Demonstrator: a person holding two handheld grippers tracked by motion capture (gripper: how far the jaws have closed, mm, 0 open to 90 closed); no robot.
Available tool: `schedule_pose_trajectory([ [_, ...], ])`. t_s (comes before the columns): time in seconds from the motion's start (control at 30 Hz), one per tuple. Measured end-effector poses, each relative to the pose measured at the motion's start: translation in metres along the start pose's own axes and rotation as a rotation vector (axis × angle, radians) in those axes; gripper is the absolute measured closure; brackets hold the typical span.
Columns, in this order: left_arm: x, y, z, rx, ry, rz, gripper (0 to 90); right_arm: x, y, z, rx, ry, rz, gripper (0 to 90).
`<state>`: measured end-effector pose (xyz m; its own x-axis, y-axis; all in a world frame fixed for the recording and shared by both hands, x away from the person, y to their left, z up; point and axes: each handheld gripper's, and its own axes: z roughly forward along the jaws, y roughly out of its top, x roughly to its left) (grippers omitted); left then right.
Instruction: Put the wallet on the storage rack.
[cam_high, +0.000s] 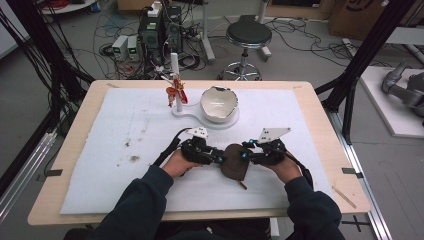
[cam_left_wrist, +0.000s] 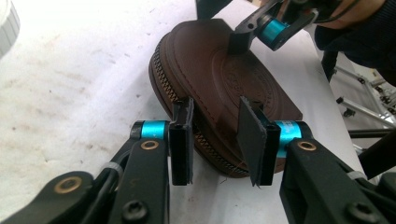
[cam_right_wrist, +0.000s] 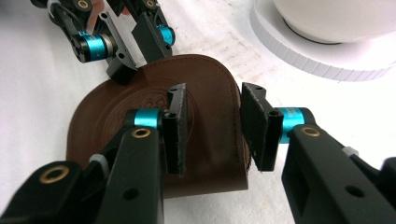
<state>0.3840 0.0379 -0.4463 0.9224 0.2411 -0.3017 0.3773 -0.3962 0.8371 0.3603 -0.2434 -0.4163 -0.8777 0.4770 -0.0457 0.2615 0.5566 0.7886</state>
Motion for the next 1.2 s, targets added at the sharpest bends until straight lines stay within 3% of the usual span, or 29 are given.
schedule_pose_trajectory([
  [0.13, -0.006, 0.002, -0.001, 0.004, 0.025, 0.062, 68.0, -0.009, -0.005, 0.003, -0.007, 0.039, 0.100, 41.0],
  [0.23, -0.008, 0.003, -0.002, 0.001, 0.029, 0.086, 69.4, -0.021, -0.012, 0.005, -0.020, 0.127, 0.228, 34.7],
  [0.3, -0.008, 0.003, -0.002, 0.005, 0.033, 0.096, 69.6, -0.025, -0.015, 0.006, -0.015, 0.181, 0.273, 34.0],
  [0.47, -0.009, 0.003, -0.003, 0.009, 0.035, 0.096, 69.6, -0.027, -0.018, 0.010, 0.008, 0.245, 0.317, 33.1],
  [0.53, -0.008, 0.003, -0.003, 0.011, 0.037, 0.077, 69.2, -0.026, -0.017, 0.010, 0.016, 0.269, 0.314, 42.0],
  [0.6, -0.008, 0.003, -0.003, 0.013, 0.051, 0.063, 67.7, -0.024, -0.015, 0.009, 0.025, 0.247, 0.283, 43.5],
  [0.63, -0.007, 0.004, -0.004, 0.015, 0.070, 0.060, 60.8, -0.023, -0.013, 0.008, 0.027, 0.233, 0.261, 44.5],
  [0.77, 0.000, 0.004, -0.017, -0.024, 0.137, -0.026, 48.4, -0.017, -0.008, 0.003, 0.026, 0.190, 0.203, 47.4],
  [0.83, 0.003, 0.003, -0.026, -0.050, 0.158, -0.055, 45.6, -0.013, -0.005, -0.001, 0.008, 0.144, 0.158, 49.3],
  [0.93, 0.004, 0.001, -0.033, -0.075, 0.179, -0.062, 43.8, -0.013, 0.000, -0.012, -0.045, 0.035, 0.114, 53.4],
  [1.1, 0.004, 0.000, -0.042, -0.099, 0.199, -0.068, 43.7, -0.009, 0.003, -0.019, -0.069, -0.048, 0.069, 55.9],
  [1.2, 0.006, 0.000, -0.056, -0.136, 0.246, -0.069, 43.8, -0.006, 0.005, -0.022, -0.087, -0.088, 0.034, 57.9],
])
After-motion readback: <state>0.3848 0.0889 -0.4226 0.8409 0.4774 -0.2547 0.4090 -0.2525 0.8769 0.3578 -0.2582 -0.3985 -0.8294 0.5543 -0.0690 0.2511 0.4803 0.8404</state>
